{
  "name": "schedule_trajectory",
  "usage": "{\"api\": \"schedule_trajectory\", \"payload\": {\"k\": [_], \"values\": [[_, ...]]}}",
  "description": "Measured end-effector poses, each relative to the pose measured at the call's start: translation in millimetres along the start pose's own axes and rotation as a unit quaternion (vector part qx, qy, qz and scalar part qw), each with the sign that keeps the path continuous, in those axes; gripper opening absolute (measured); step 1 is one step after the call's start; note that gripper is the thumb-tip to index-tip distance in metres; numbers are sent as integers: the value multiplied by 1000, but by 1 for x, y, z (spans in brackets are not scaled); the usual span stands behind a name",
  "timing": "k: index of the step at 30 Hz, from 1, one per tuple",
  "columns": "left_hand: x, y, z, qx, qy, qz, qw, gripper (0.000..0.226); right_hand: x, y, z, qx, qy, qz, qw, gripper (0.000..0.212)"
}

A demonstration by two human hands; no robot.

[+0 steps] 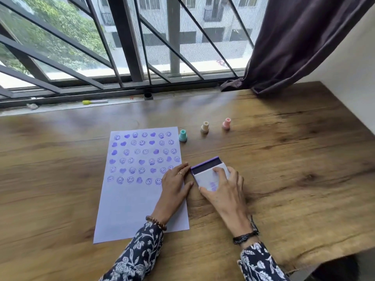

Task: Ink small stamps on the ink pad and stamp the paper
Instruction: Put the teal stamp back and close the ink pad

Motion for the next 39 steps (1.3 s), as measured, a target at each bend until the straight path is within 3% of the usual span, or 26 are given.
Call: {"api": "schedule_trajectory", "payload": {"k": [11,17,22,27,29,32,36,39], "values": [[-5,-3,-1,8,-5,17,1000,50,-5,-6,-22,3,15,4,1000,71],[-5,0,6,39,30,17,999,43,14,2,-24,0,-18,-188,982,42],[-2,-9,20,70,55,-62,994,34,28,7,-25,16,-23,-199,979,31],[17,-29,-10,-32,37,-145,988,46,40,15,-46,62,-56,-225,971,27],[31,-45,-27,-72,22,-133,988,47,53,21,-61,71,-75,-232,967,27],[53,-65,-55,-124,15,-104,987,67,72,30,-84,78,-95,-230,965,26],[70,-78,-78,-142,25,-116,983,77,86,34,-105,85,-120,-251,957,27],[74,-78,-83,-141,21,-105,984,66,90,40,-113,87,-129,-257,954,27]]}}
Point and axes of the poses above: each hand's wrist, its own z-axis away from the middle knuckle, its own y-axis out of the back of the hand, x = y × z, the point moved 4 cm from there along -z, towards the middle knuckle, and after that the axes turned 3 degrees about x, right-handed, at the moved point
